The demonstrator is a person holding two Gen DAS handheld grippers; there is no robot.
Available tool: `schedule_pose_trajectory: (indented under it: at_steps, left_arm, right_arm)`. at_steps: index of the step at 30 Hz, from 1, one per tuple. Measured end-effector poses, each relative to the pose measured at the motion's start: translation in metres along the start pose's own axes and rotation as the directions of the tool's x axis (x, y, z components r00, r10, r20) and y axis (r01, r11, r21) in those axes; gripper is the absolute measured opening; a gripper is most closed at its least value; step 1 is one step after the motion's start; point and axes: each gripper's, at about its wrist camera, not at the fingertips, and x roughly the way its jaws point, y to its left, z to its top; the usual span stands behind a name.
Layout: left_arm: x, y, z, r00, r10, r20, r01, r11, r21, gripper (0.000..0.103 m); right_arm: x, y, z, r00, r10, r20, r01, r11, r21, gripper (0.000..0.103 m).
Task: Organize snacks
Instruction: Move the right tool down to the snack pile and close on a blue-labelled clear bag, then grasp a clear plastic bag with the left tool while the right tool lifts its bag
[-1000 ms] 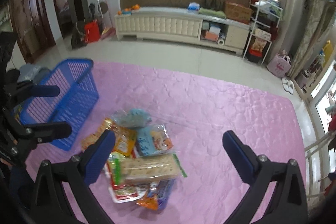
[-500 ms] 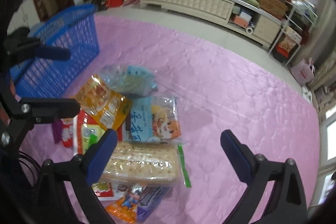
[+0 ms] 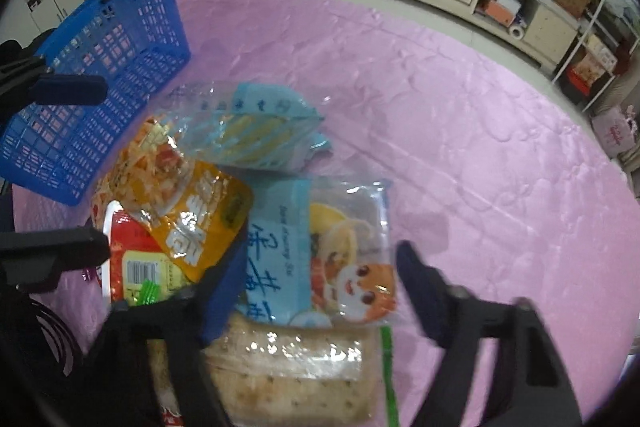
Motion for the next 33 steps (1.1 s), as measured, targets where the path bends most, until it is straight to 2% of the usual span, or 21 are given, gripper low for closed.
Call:
schedule_pose_trajectory:
  at_steps: [5, 16, 24, 30, 33]
  left_arm:
    - [-0.003, -0.002, 0.005, 1.0, 0.004, -0.003, -0.004, 1.0, 0.003, 0.098]
    - [0.005, -0.011, 0.022, 0.999, 0.044, -0.017, -0.041, 0.989, 0.14, 0.098]
    - [0.021, -0.021, 0.033, 0.993, 0.109, -0.04, -0.095, 0.961, 0.26, 0.098]
    - [0.038, -0.02, 0.044, 0.992, 0.101, -0.076, -0.076, 0.957, 0.282, 0.098]
    - [0.046, -0.021, 0.047, 0.989, 0.109, -0.096, -0.075, 0.95, 0.304, 0.083]
  right_arm:
    - [-0.003, -0.002, -0.002, 0.999, -0.026, 0.026, 0.026, 1.0, 0.01, 0.07]
    - [-0.049, -0.017, -0.015, 0.994, -0.029, 0.109, 0.014, 0.99, 0.141, 0.07]
    - [-0.061, -0.021, -0.018, 0.991, -0.058, 0.123, 0.035, 0.983, 0.18, 0.07]
    - [-0.058, -0.031, -0.019, 0.991, -0.074, 0.113, 0.047, 0.972, 0.23, 0.07]
    - [-0.057, -0.039, -0.019, 0.991, -0.057, 0.118, 0.024, 0.964, 0.263, 0.07]
